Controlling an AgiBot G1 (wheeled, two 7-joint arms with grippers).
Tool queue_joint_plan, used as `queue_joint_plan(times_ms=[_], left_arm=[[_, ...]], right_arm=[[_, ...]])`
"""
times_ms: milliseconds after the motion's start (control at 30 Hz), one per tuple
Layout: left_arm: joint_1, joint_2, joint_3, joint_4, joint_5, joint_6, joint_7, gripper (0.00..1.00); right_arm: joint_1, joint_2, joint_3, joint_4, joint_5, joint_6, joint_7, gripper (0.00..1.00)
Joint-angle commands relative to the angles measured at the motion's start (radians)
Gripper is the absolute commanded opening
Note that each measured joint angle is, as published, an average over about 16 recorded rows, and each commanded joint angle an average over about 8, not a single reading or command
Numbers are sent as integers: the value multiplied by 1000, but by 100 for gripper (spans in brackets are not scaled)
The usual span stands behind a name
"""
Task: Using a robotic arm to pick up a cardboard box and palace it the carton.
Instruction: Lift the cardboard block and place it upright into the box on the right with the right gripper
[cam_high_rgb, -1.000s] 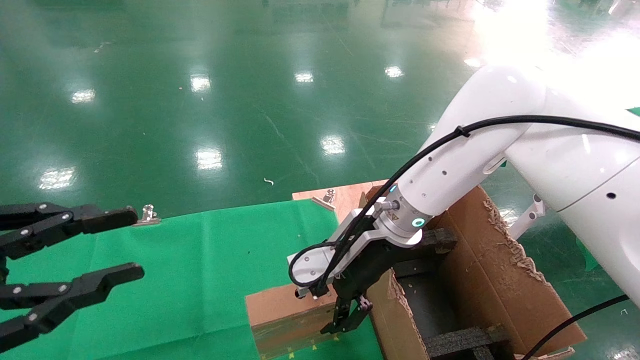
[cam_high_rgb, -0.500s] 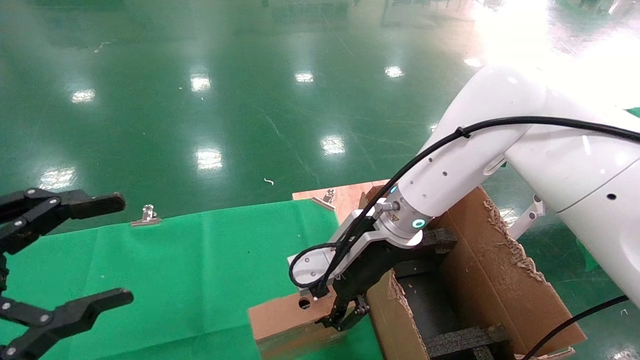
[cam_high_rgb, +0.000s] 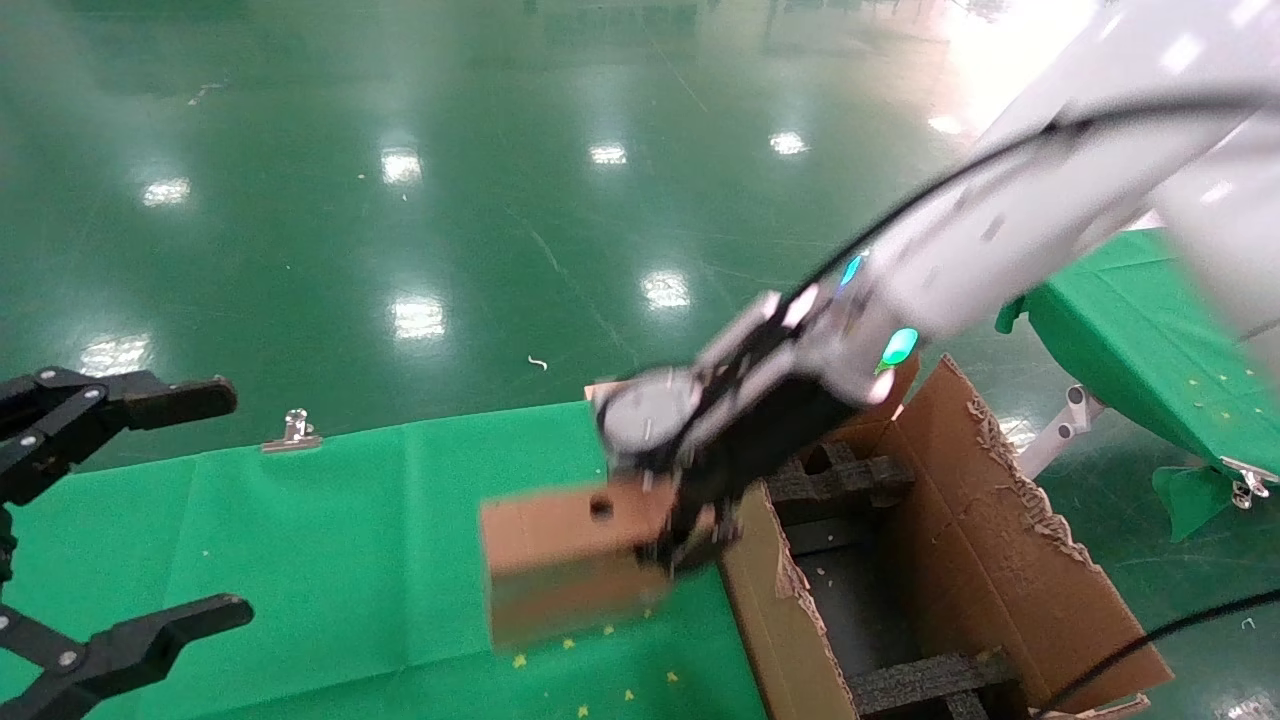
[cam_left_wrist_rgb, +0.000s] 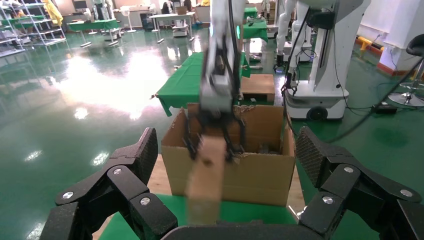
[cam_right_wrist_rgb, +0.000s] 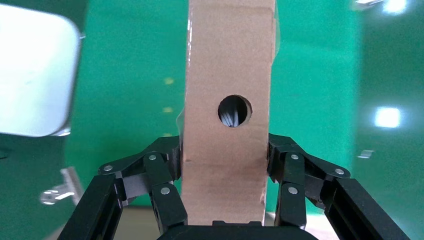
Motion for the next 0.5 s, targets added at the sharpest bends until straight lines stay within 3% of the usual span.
queue_joint_plan(times_ms=[33, 300, 500], left_arm=[[0, 0, 0, 0, 0, 0, 0, 100], [0, 0, 0, 0, 0, 0, 0, 100], [0, 0, 0, 0, 0, 0, 0, 100]], right_arm=[[46, 13, 4, -12, 24, -6, -6, 0], [266, 33, -116, -57, 101, -13, -48, 0], [359, 63, -224, -102, 169, -11, -82, 0]])
